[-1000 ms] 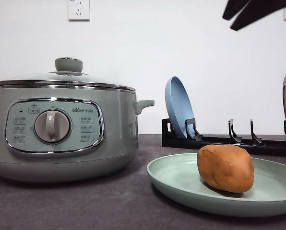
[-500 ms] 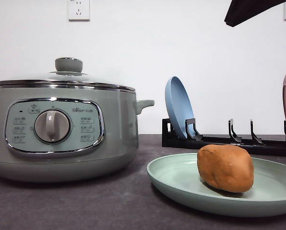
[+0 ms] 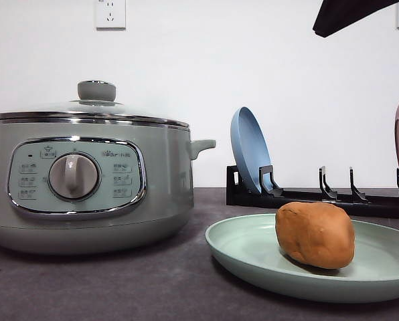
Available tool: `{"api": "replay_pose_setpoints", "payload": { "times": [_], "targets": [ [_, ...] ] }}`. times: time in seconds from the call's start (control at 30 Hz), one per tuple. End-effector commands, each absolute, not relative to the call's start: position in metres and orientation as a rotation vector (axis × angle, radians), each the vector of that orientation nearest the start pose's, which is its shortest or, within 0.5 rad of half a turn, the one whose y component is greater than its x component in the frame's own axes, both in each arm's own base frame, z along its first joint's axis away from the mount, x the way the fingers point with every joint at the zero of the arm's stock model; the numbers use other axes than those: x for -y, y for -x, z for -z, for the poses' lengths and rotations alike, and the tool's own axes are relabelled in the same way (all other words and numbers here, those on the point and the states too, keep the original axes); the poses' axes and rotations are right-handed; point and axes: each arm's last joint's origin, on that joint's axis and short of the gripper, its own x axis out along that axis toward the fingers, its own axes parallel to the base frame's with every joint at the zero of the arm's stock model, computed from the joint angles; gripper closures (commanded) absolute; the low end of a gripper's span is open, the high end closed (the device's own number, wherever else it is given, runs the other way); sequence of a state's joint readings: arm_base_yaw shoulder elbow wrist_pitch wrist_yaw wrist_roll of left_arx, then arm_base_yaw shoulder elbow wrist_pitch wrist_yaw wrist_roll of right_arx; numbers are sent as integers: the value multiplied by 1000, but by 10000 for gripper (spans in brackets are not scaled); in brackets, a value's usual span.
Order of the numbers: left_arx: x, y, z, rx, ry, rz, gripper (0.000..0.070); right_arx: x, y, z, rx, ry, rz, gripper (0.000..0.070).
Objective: Transfer potato from steamer to green plate
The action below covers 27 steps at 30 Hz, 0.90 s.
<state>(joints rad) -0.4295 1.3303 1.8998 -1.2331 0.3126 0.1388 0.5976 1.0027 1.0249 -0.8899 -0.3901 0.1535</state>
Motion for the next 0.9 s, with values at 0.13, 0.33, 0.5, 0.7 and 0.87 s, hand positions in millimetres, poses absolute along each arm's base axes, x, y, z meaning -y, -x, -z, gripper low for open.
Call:
{"api": "replay_pose_setpoints", "payload": {
  "times": [0.13, 0.33, 0.5, 0.7, 0.87],
  "targets": [
    [57, -154, -513, -171, -182, 628, 688, -114, -146, -324, -944, -29, -869, 700],
    [23, -124, -484, 57, -194, 405, 688, -114, -146, -324, -944, -29, -869, 700],
    [8, -101, -442, 175, -208, 203, 688, -114, -146, -324, -944, -29, -869, 700],
    [1, -89, -375, 206, -211, 93, 688, -114, -146, -324, -944, -29, -869, 700],
    [-2, -91, -320, 154, -203, 38, 688, -114, -146, -324, -944, -29, -870, 700]
  ]
}}
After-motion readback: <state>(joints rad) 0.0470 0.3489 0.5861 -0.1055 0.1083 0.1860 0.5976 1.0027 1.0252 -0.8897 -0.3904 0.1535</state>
